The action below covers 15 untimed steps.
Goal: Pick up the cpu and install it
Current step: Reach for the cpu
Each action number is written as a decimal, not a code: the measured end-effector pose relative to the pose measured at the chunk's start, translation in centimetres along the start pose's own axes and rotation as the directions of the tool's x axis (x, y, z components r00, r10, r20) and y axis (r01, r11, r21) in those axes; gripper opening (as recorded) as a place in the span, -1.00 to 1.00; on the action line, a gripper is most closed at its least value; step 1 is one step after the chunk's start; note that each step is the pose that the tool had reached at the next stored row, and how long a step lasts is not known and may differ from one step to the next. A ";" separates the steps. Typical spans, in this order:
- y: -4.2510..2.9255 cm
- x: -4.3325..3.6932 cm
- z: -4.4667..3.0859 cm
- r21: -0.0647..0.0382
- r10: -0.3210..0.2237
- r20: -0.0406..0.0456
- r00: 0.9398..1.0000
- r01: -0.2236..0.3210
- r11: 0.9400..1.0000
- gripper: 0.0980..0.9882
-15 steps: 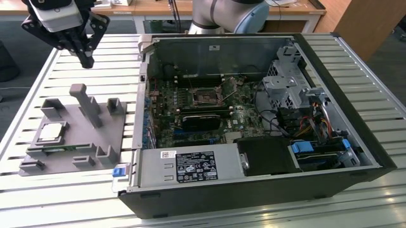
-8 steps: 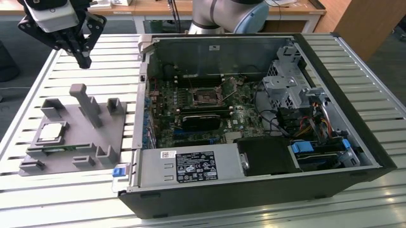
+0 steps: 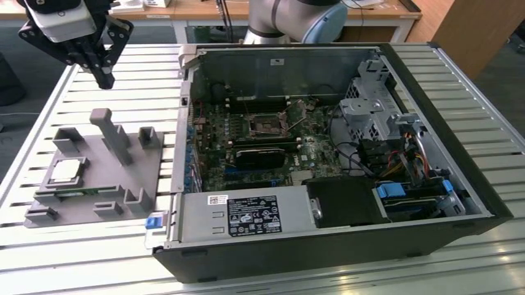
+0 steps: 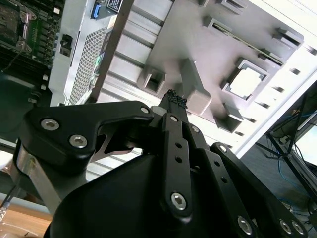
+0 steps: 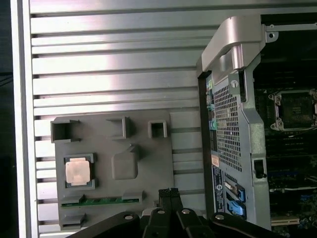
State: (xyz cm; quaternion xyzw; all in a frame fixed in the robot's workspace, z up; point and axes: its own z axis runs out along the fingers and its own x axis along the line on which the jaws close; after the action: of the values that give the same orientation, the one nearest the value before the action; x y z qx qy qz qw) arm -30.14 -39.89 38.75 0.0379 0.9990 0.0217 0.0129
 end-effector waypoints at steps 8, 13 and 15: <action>-0.04 0.55 0.01 0.000 0.000 0.000 1.000 0.000 1.000 -0.98; -0.06 0.81 0.02 0.000 0.000 0.000 1.000 0.000 1.000 -0.98; -0.07 0.91 0.02 0.000 0.000 0.000 1.000 0.000 1.000 -0.98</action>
State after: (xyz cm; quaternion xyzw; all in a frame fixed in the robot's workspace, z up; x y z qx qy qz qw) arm -31.05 -39.89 38.70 0.0379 0.9990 0.0217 0.0128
